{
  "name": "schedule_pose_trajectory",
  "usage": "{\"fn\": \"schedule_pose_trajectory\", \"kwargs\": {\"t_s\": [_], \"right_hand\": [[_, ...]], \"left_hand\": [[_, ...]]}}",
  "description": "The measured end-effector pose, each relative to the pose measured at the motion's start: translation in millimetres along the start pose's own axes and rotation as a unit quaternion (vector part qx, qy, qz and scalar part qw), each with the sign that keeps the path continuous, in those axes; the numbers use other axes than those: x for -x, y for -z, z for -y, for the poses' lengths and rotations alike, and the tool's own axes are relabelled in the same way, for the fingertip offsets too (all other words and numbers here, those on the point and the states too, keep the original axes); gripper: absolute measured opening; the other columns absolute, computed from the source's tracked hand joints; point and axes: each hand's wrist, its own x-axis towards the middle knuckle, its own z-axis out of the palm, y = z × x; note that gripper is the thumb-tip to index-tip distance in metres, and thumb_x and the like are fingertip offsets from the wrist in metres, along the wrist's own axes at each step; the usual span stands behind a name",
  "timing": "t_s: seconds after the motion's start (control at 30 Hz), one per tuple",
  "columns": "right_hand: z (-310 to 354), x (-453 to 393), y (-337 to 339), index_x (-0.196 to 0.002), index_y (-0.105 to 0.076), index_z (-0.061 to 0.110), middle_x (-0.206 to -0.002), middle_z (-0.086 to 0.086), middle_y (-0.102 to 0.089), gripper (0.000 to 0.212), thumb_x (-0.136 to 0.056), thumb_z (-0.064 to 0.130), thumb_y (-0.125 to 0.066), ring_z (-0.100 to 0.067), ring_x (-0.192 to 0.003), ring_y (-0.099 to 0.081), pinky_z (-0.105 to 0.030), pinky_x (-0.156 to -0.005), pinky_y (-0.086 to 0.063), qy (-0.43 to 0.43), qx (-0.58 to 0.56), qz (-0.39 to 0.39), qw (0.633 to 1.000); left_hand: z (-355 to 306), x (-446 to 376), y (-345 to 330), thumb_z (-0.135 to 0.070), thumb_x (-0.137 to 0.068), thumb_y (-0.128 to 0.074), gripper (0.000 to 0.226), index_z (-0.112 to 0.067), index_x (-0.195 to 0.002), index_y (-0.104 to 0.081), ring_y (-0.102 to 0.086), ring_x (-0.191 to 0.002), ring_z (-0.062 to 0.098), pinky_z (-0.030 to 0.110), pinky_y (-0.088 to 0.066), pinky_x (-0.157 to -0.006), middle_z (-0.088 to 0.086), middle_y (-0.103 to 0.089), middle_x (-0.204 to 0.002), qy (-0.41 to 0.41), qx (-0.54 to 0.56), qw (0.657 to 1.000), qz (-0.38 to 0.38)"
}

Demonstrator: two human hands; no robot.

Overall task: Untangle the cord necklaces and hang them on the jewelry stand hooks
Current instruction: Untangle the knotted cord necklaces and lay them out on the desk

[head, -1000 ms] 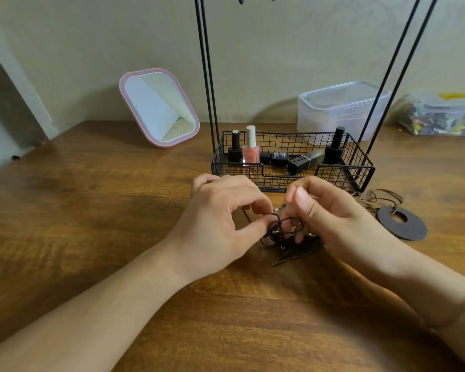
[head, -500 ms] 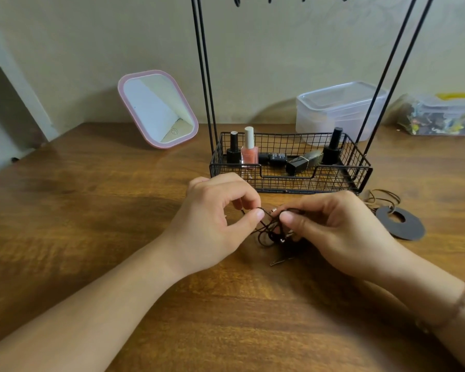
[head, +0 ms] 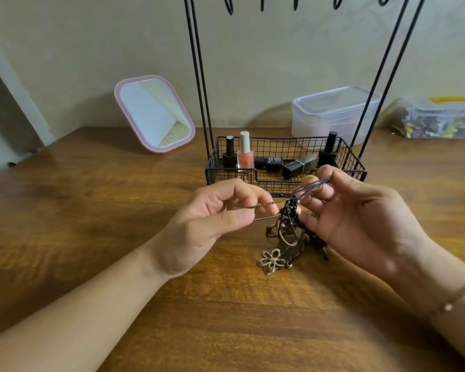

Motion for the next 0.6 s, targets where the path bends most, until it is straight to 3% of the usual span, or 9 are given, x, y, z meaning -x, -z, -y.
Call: {"fn": "schedule_pose_trajectory", "kwargs": {"t_s": [0.1, 0.17, 0.3, 0.47, 0.53, 0.6], "right_hand": [[-1.5, 0.2, -0.3, -0.085, -0.054, 0.017, -0.082, -0.002, -0.060, 0.019, -0.098, 0.020, -0.040, -0.020, -0.078, -0.062, -0.035, -0.071, -0.055, 0.010, 0.007, 0.012, 1.000], [-1.8, 0.3, -0.9, -0.086, -0.052, 0.017, -0.077, -0.001, -0.059, 0.018, -0.098, 0.018, -0.039, -0.019, -0.076, -0.061, -0.035, -0.073, -0.055, 0.014, 0.007, 0.025, 1.000], [0.0, 1.4, -2.2, -0.085, -0.049, 0.017, -0.074, -0.001, -0.052, 0.019, -0.099, 0.019, -0.036, -0.019, -0.075, -0.059, -0.035, -0.072, -0.052, 0.023, 0.004, 0.045, 0.999], [-8.6, 2.1, -2.8, -0.088, -0.050, 0.016, -0.066, -0.005, -0.049, 0.026, -0.105, 0.017, -0.031, -0.025, -0.066, -0.056, -0.037, -0.069, -0.048, 0.080, 0.130, -0.007, 0.988], [-11.7, 2.9, -3.9, -0.088, -0.050, 0.017, -0.067, -0.006, -0.051, 0.024, -0.104, 0.018, -0.033, -0.026, -0.069, -0.058, -0.037, -0.068, -0.048, 0.104, 0.165, -0.012, 0.981], [-12.5, 2.7, -4.8, -0.087, -0.051, 0.018, -0.068, -0.005, -0.052, 0.022, -0.103, 0.020, -0.035, -0.025, -0.071, -0.059, -0.037, -0.067, -0.050, 0.107, 0.148, -0.001, 0.983]], "left_hand": [[1.1, -1.6, 0.8, -0.013, -0.085, -0.054, 0.009, -0.015, -0.085, -0.063, -0.062, -0.097, 0.022, 0.030, -0.046, -0.095, 0.007, -0.070, -0.091, 0.009, 0.102, 0.995, -0.013], [0.2, -1.6, -0.1, -0.013, -0.087, -0.053, 0.009, -0.013, -0.084, -0.061, -0.058, -0.087, 0.024, 0.035, -0.047, -0.091, 0.008, -0.066, -0.077, 0.018, 0.108, 0.994, -0.006], [-7.2, 1.3, -4.8, -0.020, -0.087, -0.054, 0.016, -0.011, -0.075, -0.053, -0.042, -0.063, 0.012, 0.023, -0.037, -0.065, -0.005, -0.046, -0.064, 0.019, -0.090, 0.995, 0.029], [-8.9, 1.6, -11.6, -0.022, -0.100, -0.045, 0.043, 0.000, -0.065, -0.057, -0.045, -0.056, 0.006, 0.015, -0.036, -0.058, 0.000, -0.052, -0.058, 0.046, -0.251, 0.967, 0.015], [-9.4, 1.4, -11.6, -0.022, -0.103, -0.044, 0.042, -0.005, -0.070, -0.063, -0.046, -0.046, 0.005, 0.020, -0.039, -0.051, -0.004, -0.051, -0.049, 0.089, -0.278, 0.956, -0.008], [-12.7, 1.2, -12.0, -0.025, -0.105, -0.043, 0.037, -0.012, -0.082, -0.068, -0.051, -0.042, 0.005, 0.019, -0.046, -0.059, -0.003, -0.054, -0.044, 0.132, -0.320, 0.938, -0.002]]}}
